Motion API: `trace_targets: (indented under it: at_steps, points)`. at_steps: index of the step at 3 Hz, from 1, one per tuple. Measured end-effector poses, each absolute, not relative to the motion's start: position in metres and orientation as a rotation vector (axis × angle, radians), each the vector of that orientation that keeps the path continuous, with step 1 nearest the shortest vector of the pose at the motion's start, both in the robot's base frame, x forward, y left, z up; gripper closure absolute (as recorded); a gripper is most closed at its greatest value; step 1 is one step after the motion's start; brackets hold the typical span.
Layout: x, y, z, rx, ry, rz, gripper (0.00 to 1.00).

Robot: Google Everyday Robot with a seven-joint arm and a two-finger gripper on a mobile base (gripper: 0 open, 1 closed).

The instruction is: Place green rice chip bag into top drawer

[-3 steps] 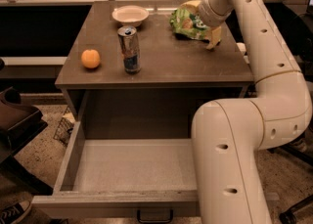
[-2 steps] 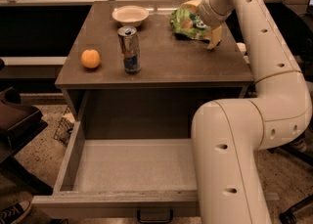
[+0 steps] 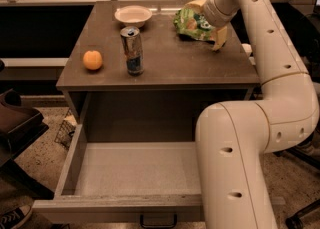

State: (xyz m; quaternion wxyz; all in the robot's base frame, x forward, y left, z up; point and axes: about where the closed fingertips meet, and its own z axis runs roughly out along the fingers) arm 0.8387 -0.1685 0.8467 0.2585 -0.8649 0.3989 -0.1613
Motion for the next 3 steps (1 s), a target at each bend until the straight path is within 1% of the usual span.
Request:
trace_targets:
  at_steps: [1,2,3]
  points:
    - [0.839,-0.169,0.848,-2.344,1.081,-0.437,0.18]
    - [0.838,-0.168,0.851,-2.344,1.081,-0.437,0.41]
    - [0.849,-0.185,0.897,-2.207,1.122,-0.566,0.65]
